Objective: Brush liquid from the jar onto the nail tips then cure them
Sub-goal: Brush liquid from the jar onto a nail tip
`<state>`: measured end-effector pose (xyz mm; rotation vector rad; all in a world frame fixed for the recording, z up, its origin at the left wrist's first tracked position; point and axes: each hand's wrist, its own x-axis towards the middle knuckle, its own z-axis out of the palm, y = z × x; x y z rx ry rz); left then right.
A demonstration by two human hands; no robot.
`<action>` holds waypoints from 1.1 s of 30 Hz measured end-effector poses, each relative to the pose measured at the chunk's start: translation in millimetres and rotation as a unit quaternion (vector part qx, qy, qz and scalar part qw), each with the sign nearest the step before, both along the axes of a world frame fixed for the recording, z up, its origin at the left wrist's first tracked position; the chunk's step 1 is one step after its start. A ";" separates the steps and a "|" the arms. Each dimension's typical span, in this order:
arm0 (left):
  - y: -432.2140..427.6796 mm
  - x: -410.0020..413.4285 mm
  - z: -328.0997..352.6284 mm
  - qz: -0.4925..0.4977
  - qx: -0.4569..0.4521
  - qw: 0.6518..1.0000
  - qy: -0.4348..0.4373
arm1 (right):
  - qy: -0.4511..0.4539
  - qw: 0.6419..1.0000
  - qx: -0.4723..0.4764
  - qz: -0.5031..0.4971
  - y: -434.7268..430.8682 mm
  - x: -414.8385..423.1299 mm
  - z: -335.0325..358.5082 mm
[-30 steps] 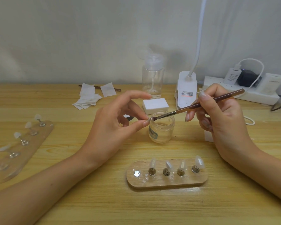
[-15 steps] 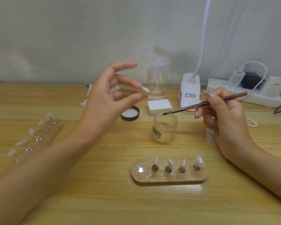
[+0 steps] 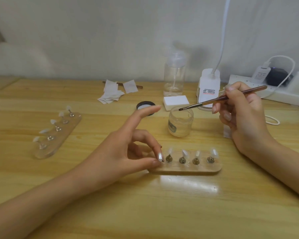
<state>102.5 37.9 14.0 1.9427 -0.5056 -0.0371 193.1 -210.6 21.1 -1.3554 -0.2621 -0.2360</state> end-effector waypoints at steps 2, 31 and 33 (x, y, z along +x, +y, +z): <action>-0.1 -1.5 -2.5 0.001 0.011 1.000 -0.005 | -0.002 1.000 -0.002 0.001 -0.7 -0.3 -0.3; -8.2 0.5 -0.6 0.046 0.130 0.990 -0.041 | 0.018 0.999 0.034 -0.013 -2.5 3.4 -2.2; -11.0 0.7 0.5 0.046 0.126 0.990 -0.042 | 0.020 0.999 0.038 -0.018 -3.0 3.8 -2.9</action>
